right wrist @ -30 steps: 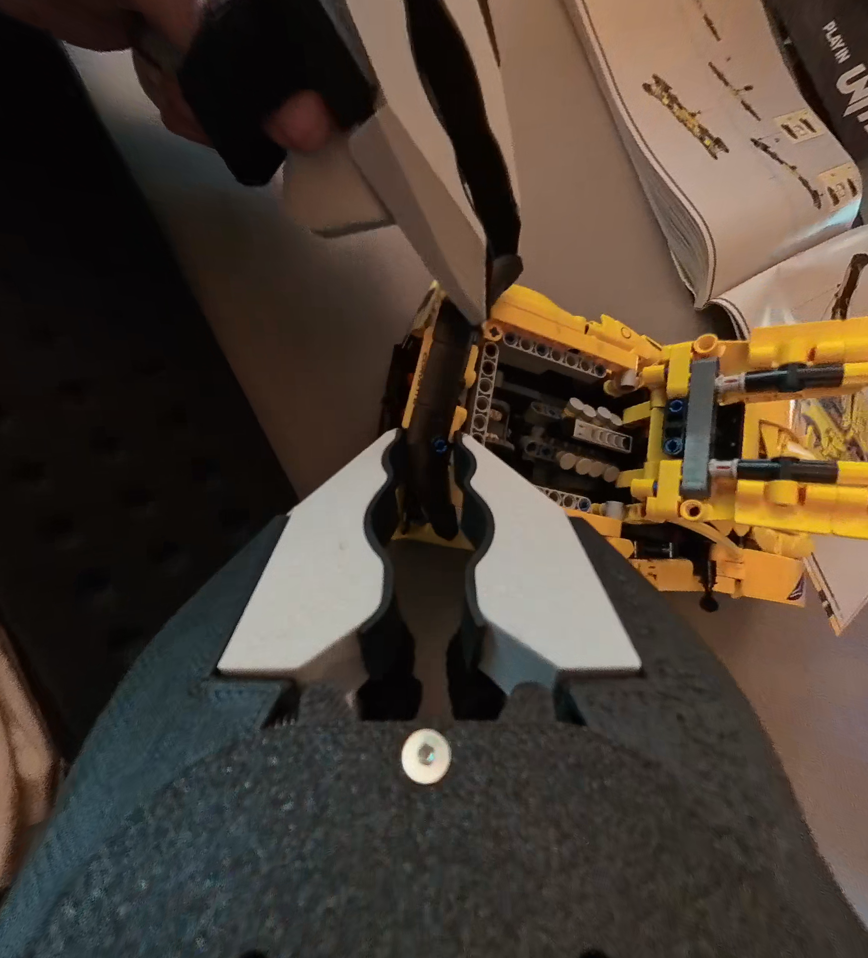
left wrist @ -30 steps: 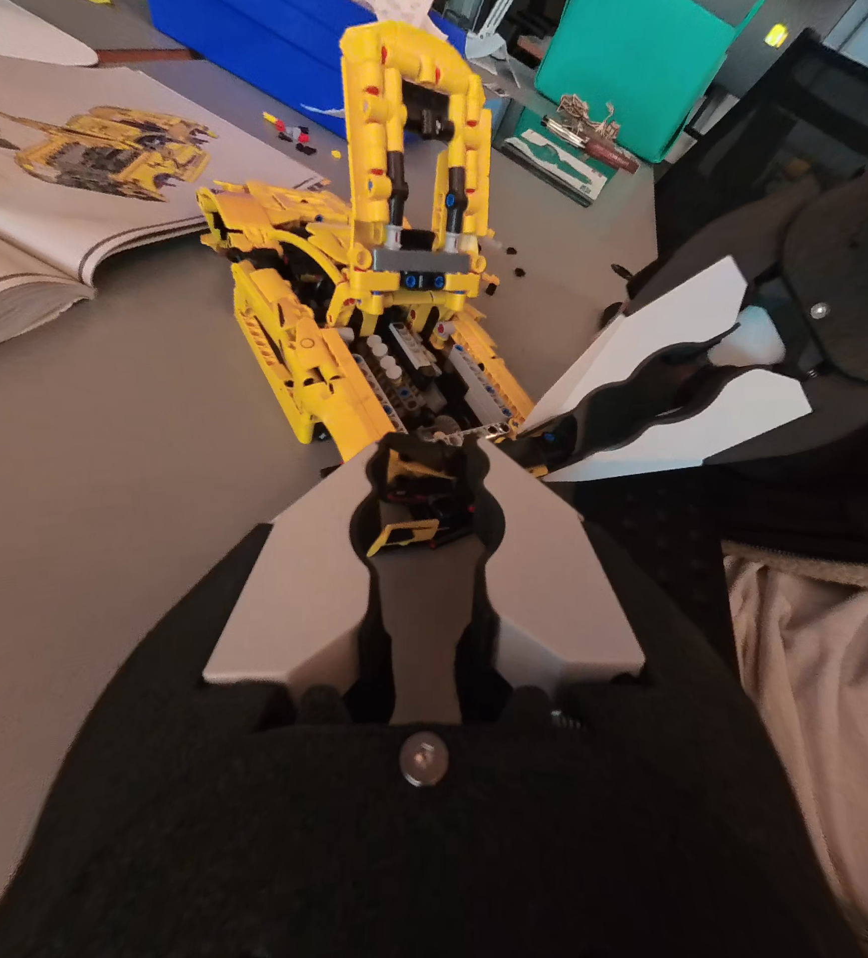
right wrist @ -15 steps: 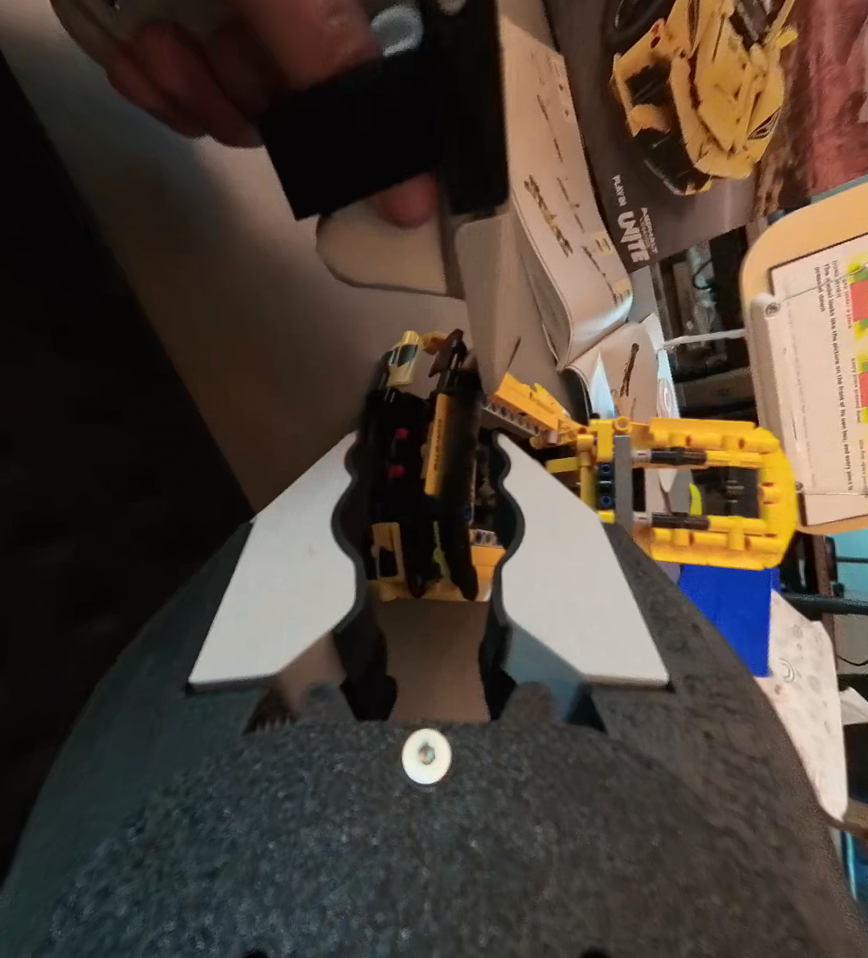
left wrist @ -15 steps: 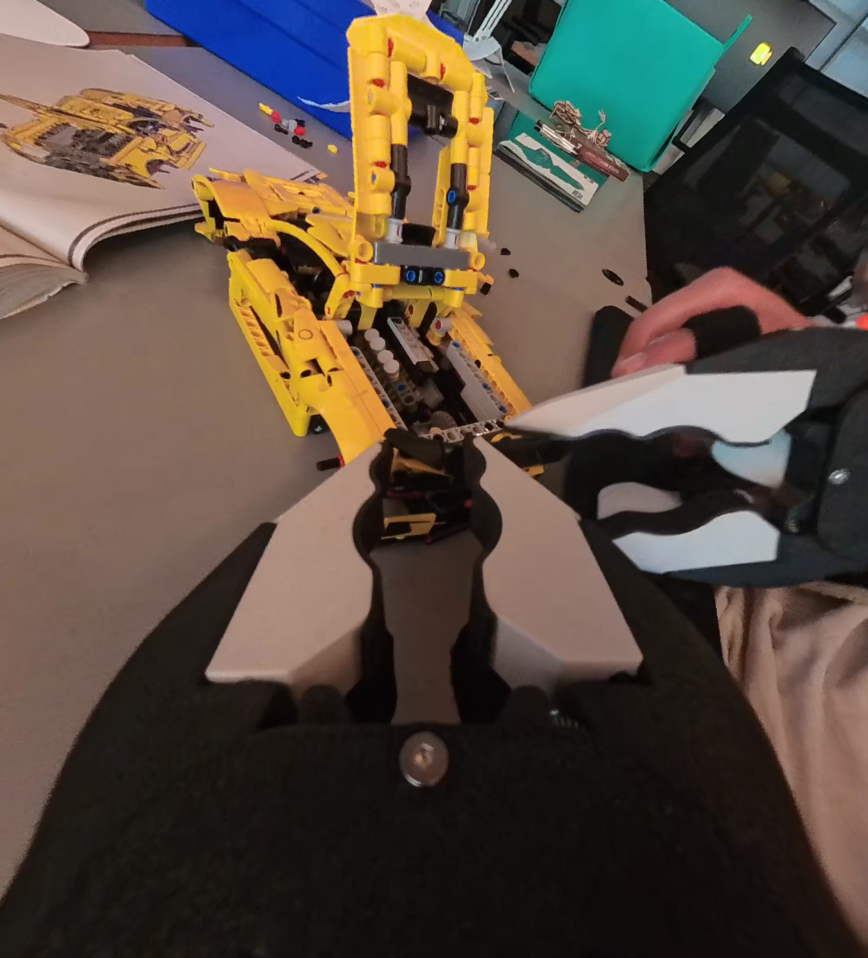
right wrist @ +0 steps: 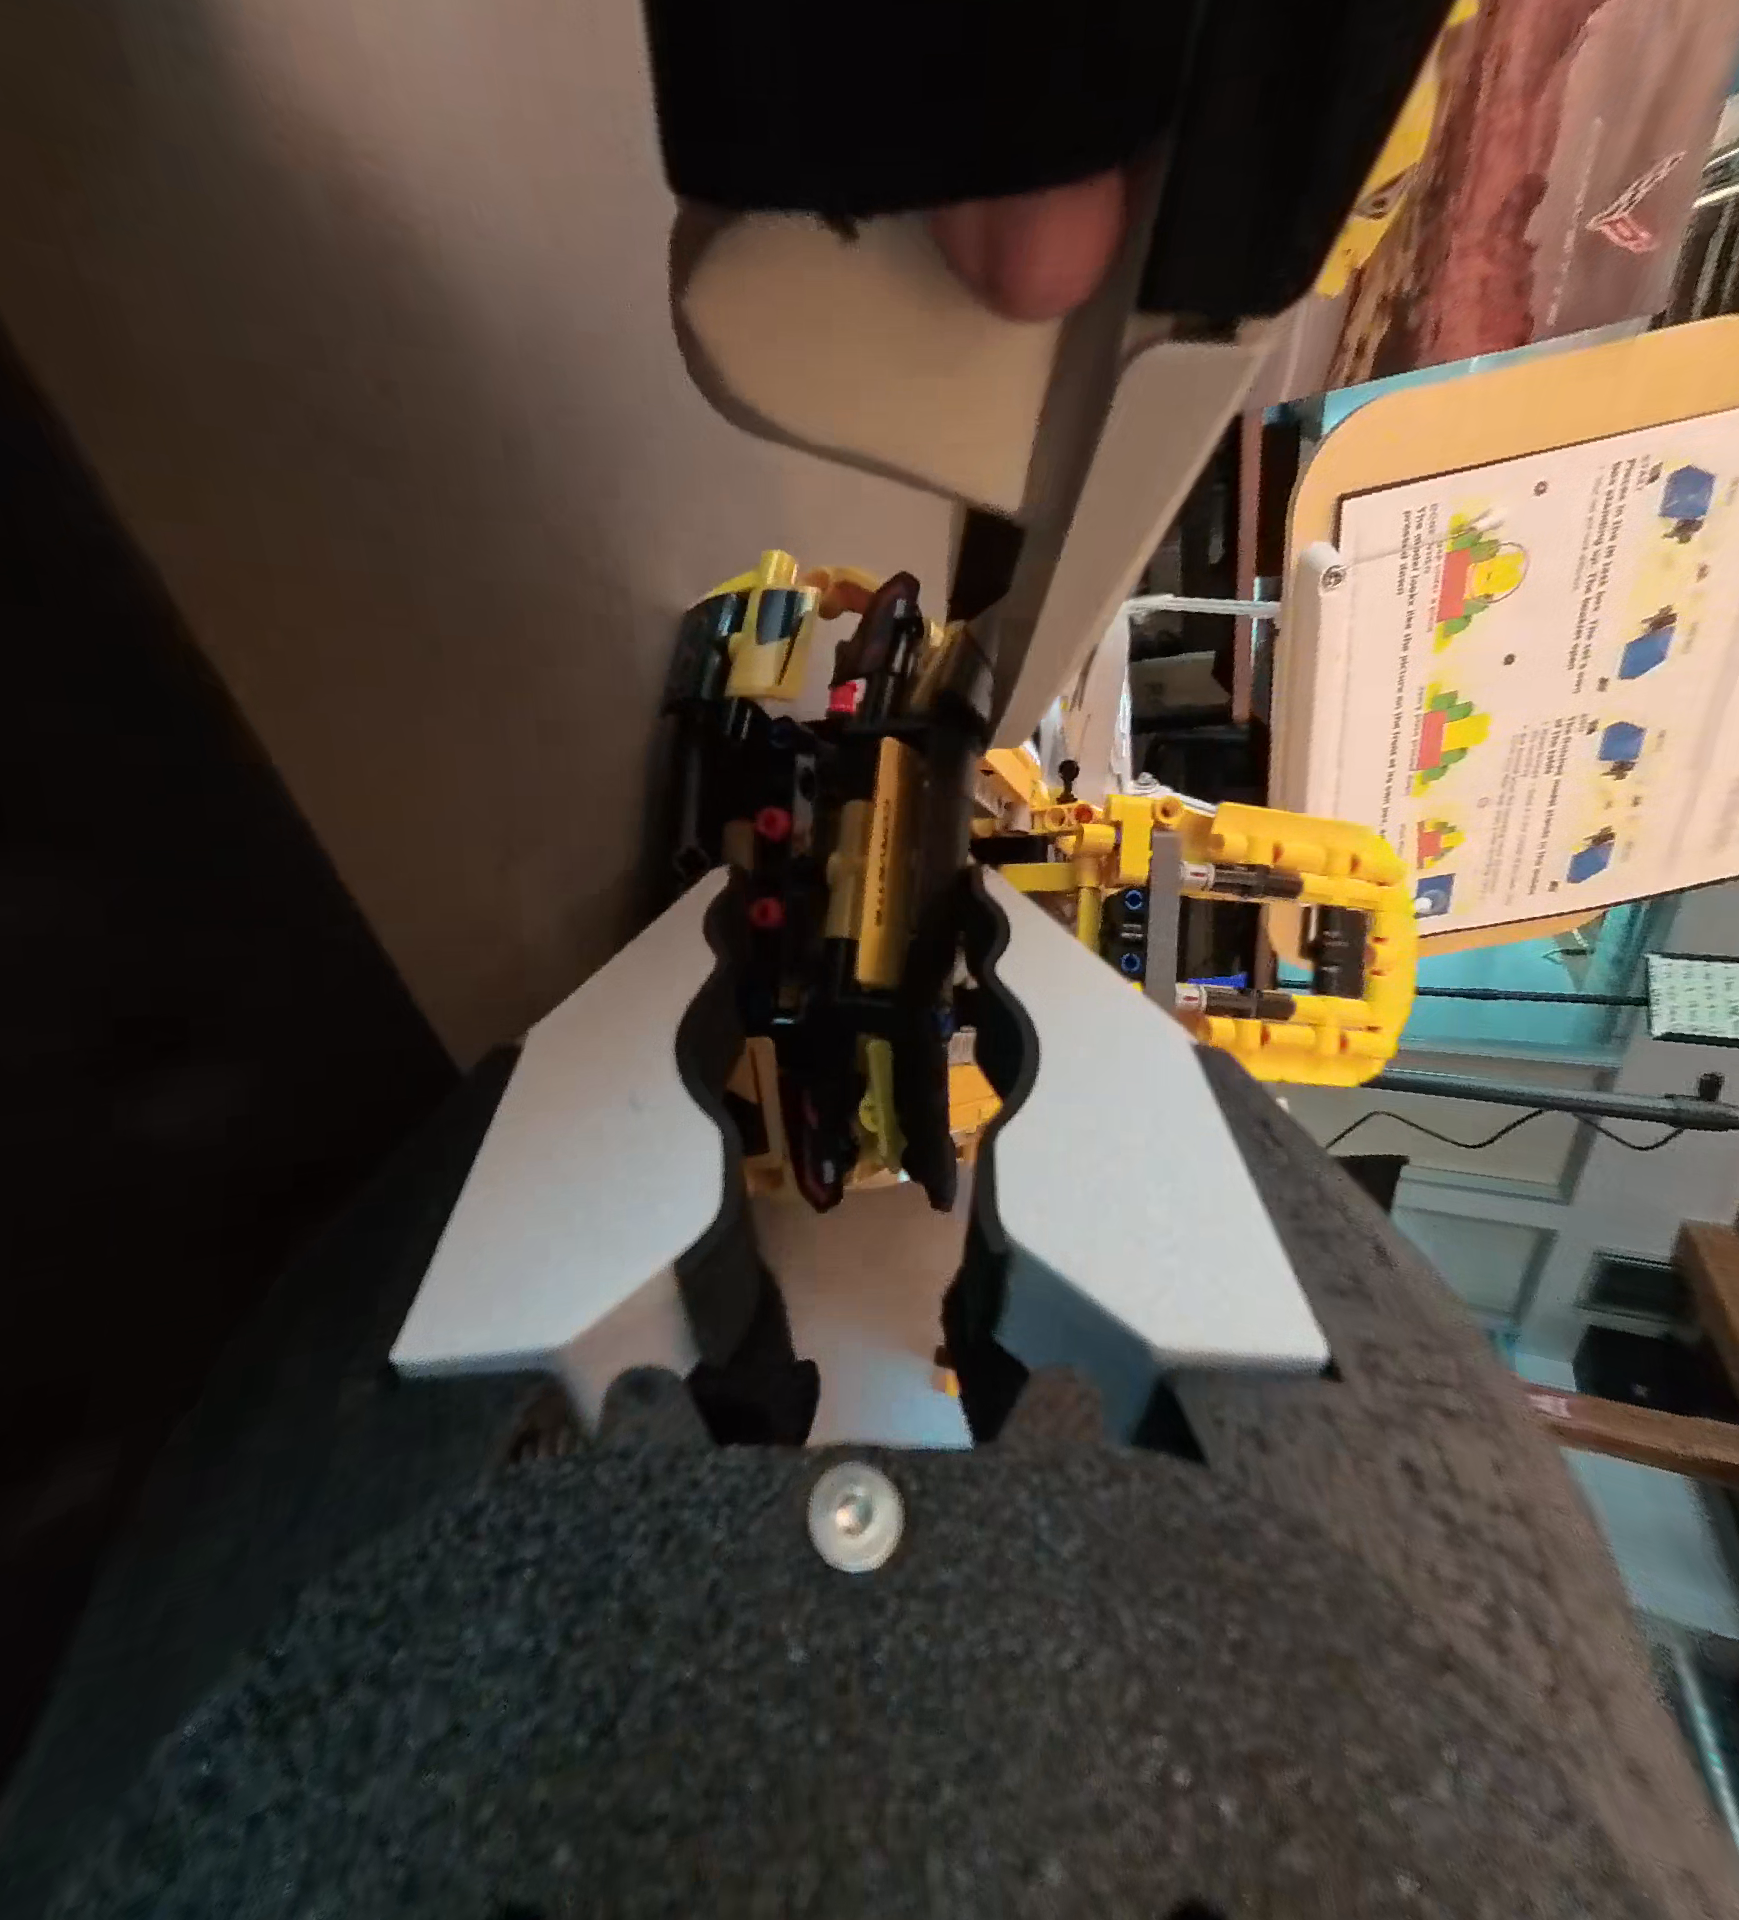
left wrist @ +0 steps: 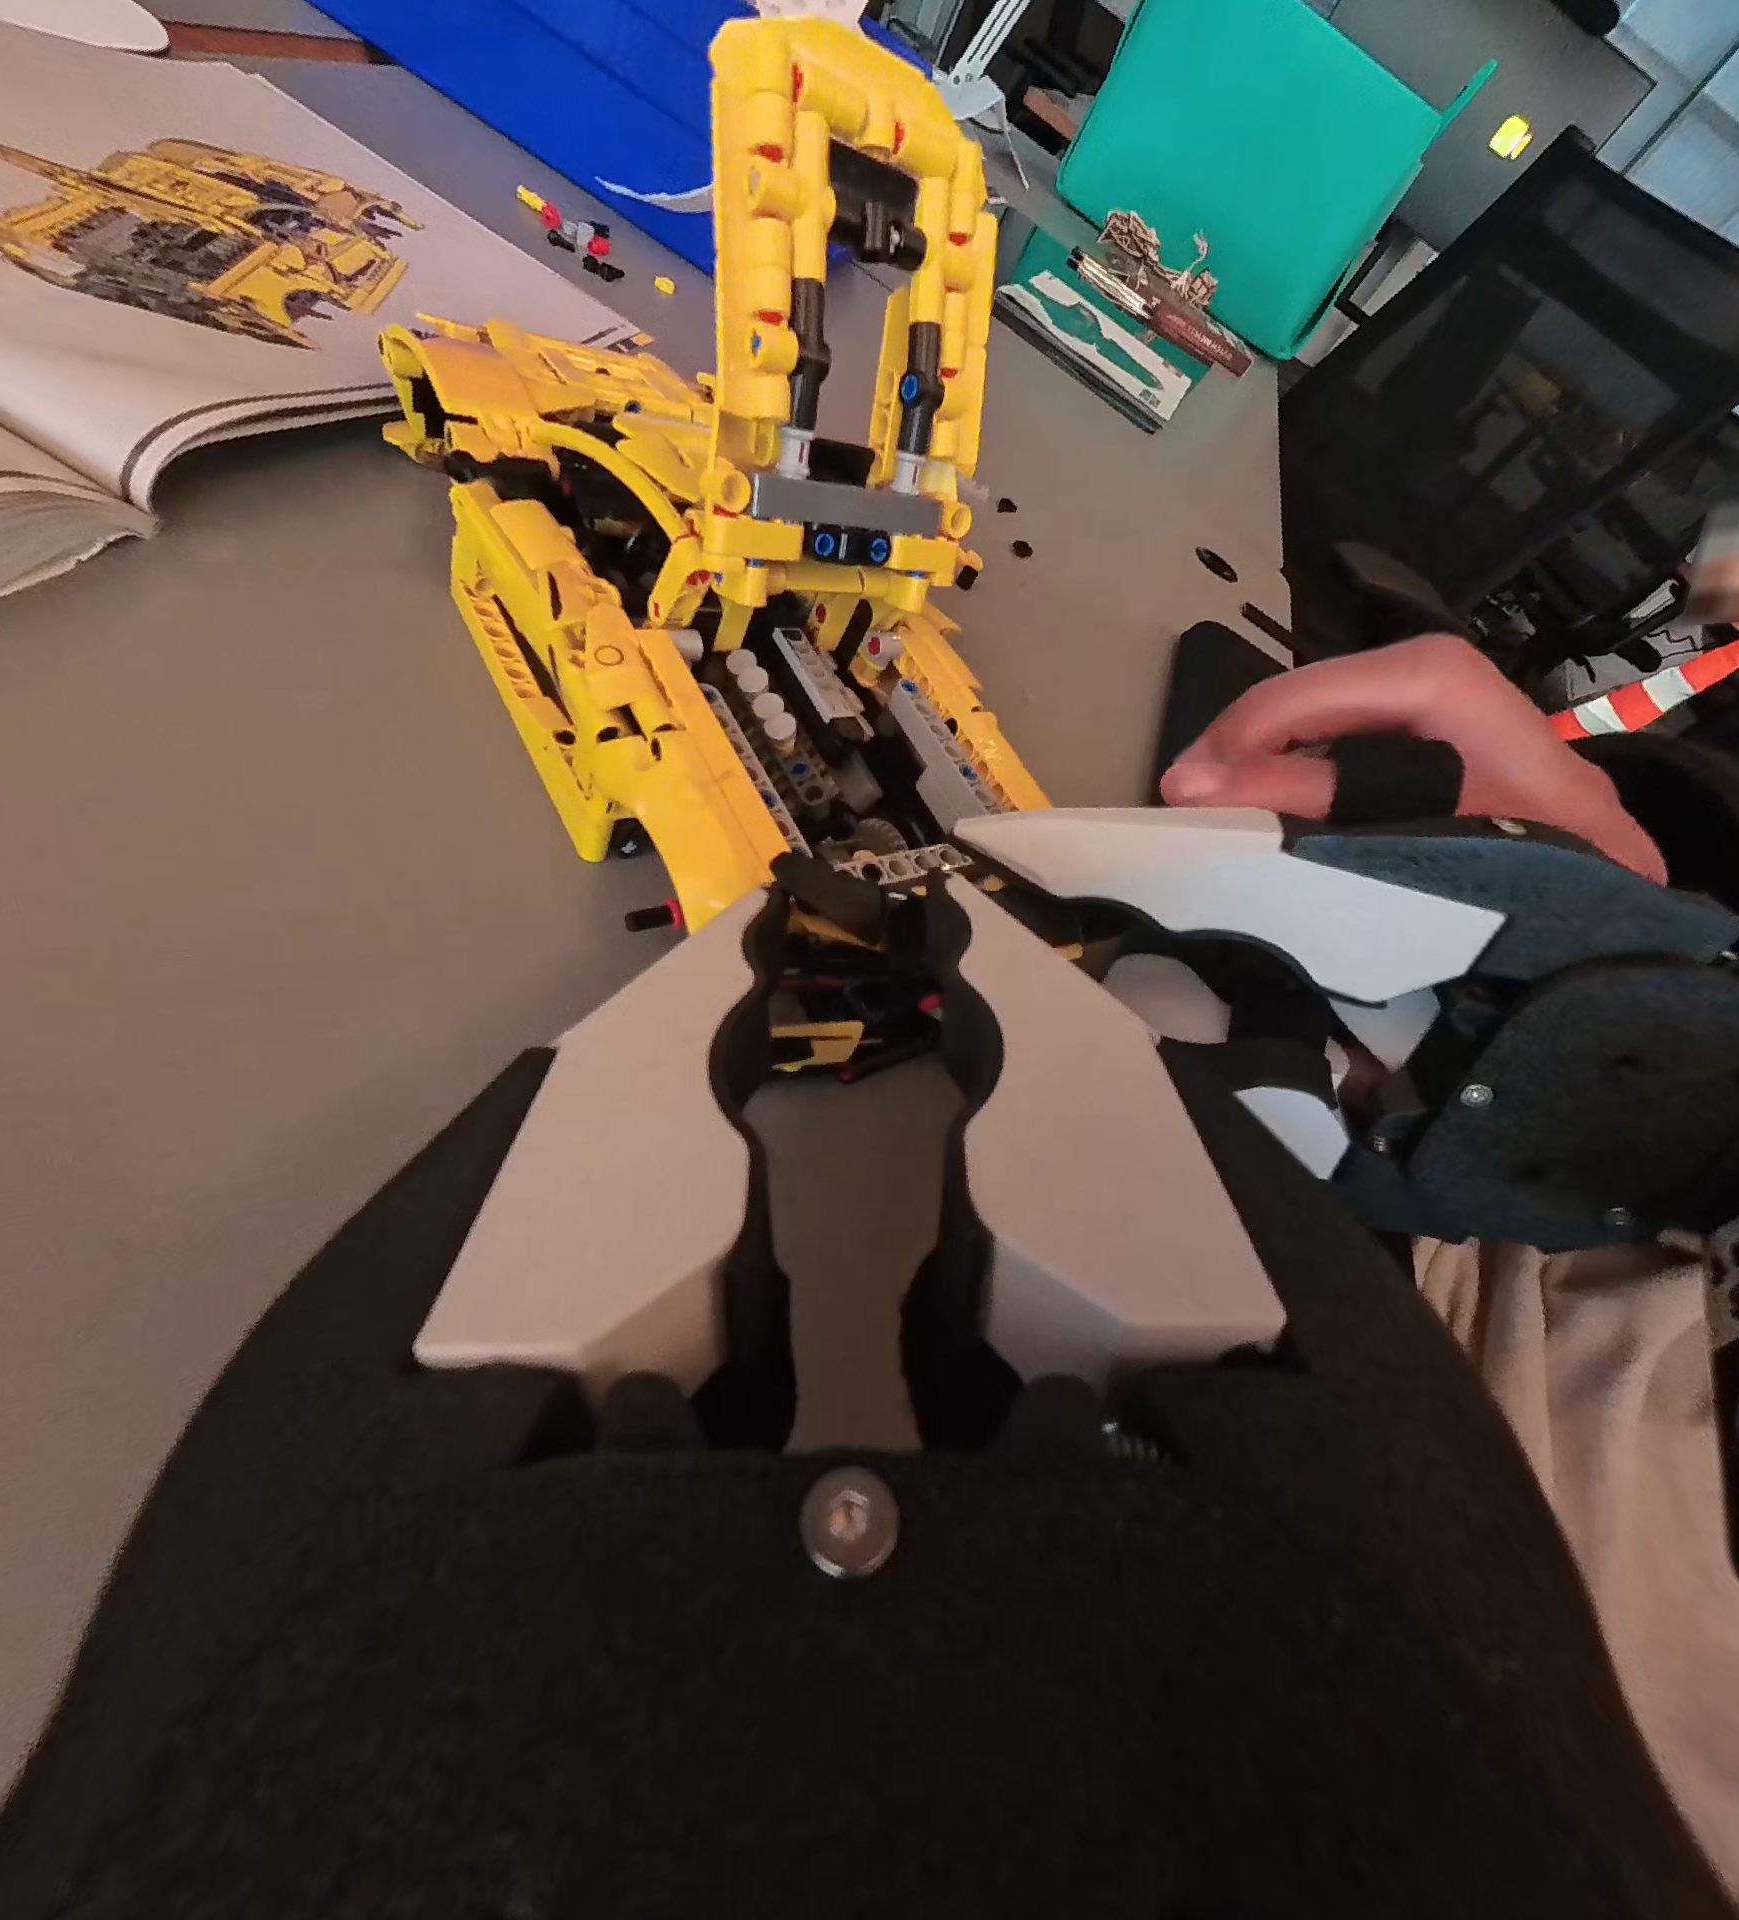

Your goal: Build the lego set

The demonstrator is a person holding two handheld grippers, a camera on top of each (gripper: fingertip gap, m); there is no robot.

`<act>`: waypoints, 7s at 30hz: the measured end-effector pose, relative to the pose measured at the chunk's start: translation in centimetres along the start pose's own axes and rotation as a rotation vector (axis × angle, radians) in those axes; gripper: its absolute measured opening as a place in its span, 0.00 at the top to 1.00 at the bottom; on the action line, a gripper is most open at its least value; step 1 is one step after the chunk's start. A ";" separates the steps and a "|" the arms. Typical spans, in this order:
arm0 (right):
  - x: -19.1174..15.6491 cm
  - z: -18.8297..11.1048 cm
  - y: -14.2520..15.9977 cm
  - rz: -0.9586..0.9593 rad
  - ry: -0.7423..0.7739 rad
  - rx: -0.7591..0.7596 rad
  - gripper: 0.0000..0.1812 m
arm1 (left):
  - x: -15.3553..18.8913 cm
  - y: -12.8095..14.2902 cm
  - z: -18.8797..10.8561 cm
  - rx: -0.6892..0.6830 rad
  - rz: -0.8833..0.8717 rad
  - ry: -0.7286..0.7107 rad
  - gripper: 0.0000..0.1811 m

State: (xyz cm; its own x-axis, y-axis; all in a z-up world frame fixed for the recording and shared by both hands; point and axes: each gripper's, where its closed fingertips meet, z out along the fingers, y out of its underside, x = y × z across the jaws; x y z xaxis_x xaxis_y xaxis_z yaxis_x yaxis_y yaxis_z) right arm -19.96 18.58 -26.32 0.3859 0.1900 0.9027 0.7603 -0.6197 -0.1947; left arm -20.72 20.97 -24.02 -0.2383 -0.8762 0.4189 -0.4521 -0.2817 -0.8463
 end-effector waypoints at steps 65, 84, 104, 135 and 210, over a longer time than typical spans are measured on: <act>-0.1 -0.6 -1.6 0.248 -0.196 0.188 0.82 | -1.1 0.4 -0.3 -0.007 0.003 -0.053 0.86; 11.0 2.8 2.8 0.993 -0.681 0.558 0.64 | -1.7 0.4 -1.1 0.021 -0.032 -0.072 0.87; 7.3 -2.6 -0.7 0.877 -0.785 0.645 0.67 | -1.7 0.6 -1.1 0.026 -0.059 -0.052 0.86; 7.2 -2.6 5.9 0.826 -0.742 0.543 0.58 | -0.8 -0.7 -2.3 0.094 0.032 -0.150 0.76; 10.7 21.8 23.2 1.318 -0.863 -0.516 0.72 | -19.8 -12.8 0.8 0.012 -0.096 -0.432 0.56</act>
State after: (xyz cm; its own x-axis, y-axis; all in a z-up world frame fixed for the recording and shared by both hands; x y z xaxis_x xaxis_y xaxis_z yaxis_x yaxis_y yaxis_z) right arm 13.22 22.81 -29.55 0.8737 -0.4061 -0.2677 -0.4766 -0.8246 -0.3047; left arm -9.52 41.58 -21.73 0.1871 -0.9280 0.3223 -0.4437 -0.3726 -0.8151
